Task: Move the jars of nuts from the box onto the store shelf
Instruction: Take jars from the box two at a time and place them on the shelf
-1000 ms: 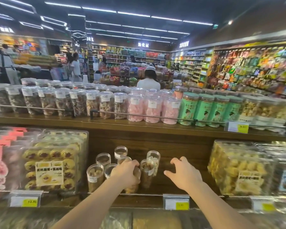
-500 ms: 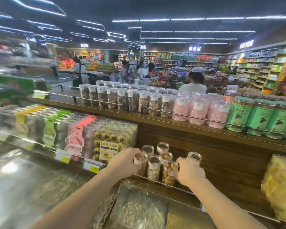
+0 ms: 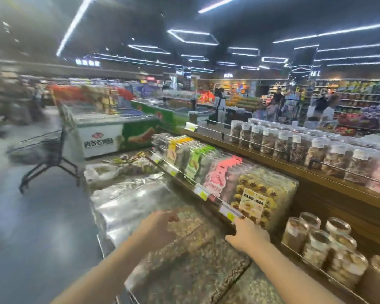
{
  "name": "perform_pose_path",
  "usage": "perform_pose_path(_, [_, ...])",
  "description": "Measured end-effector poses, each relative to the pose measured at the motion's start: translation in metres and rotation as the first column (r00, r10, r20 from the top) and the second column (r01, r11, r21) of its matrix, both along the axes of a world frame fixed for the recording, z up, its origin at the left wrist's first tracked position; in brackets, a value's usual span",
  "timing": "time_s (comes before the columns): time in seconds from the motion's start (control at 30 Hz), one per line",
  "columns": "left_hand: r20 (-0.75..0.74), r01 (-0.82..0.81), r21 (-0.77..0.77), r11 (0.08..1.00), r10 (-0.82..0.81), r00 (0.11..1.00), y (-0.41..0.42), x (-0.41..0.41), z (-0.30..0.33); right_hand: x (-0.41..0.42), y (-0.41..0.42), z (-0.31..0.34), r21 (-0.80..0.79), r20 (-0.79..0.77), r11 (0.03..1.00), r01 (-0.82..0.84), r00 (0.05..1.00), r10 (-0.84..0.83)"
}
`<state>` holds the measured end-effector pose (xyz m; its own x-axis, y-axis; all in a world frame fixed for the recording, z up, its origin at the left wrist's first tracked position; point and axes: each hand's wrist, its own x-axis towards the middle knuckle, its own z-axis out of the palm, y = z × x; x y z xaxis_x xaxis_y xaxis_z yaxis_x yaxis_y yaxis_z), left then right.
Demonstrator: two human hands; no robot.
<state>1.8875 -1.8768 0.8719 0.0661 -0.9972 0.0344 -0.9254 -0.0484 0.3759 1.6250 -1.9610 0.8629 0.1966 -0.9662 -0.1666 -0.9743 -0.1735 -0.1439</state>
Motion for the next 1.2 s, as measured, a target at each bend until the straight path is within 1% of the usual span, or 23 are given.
perform_pose_path(0.1, [0.036, -0.098, 0.016, 0.995, 0.097, 0.995, 0.048, 0.059, -0.001, 0.063, 0.020, 0.001, 0.028, -0.001, 0.996, -0.081, 0.997, 0.081])
perform_pose_path(0.2, [0.025, -0.209, 0.041, 0.977, 0.208, 0.978, 0.108, 0.120, -0.005, 0.129, 0.052, 0.003, 0.017, -0.030, 0.987, -0.157, 0.987, 0.158])
perform_pose_path(0.33, [-0.002, -0.362, 0.041, 0.931, 0.362, 0.932, 0.206, 0.203, -0.018, 0.222, 0.109, 0.002, 0.026, -0.061, 0.962, -0.272, 0.960, 0.273])
perform_pose_path(0.47, [0.012, -0.479, 0.073, 0.875, 0.479, 0.877, 0.314, 0.278, -0.033, 0.316, 0.184, -0.003, 0.034, -0.069, 0.908, -0.417, 0.905, 0.419])
perform_pose_path(0.6, [0.017, -0.584, 0.115, 0.803, 0.586, 0.810, 0.426, 0.335, -0.054, 0.402, 0.264, -0.016, 0.040, -0.068, 0.827, -0.561, 0.824, 0.562])
perform_pose_path(0.7, [0.035, -0.669, 0.152, 0.728, 0.672, 0.740, 0.511, 0.366, -0.072, 0.462, 0.325, -0.032, 0.056, -0.083, 0.747, -0.663, 0.742, 0.665])
perform_pose_path(0.87, [0.017, -0.800, 0.196, 0.567, 0.813, 0.581, 0.638, 0.396, -0.093, 0.549, 0.418, -0.053, 0.122, -0.128, 0.612, -0.782, 0.599, 0.791])
perform_pose_path(0.93, [-0.003, -0.840, 0.233, 0.490, 0.864, 0.504, 0.683, 0.399, -0.106, 0.580, 0.450, -0.066, 0.144, -0.125, 0.557, -0.818, 0.544, 0.830])
perform_pose_path(1.1, [-0.030, -0.905, 0.315, 0.287, 0.956, 0.293, 0.772, 0.392, -0.148, 0.647, 0.531, -0.110, 0.228, -0.123, 0.353, -0.907, 0.333, 0.935])
perform_pose_path(1.2, [-0.027, -0.914, 0.359, 0.190, 0.981, 0.194, 0.808, 0.387, -0.172, 0.684, 0.577, -0.141, 0.287, -0.128, 0.213, -0.934, 0.183, 0.975])
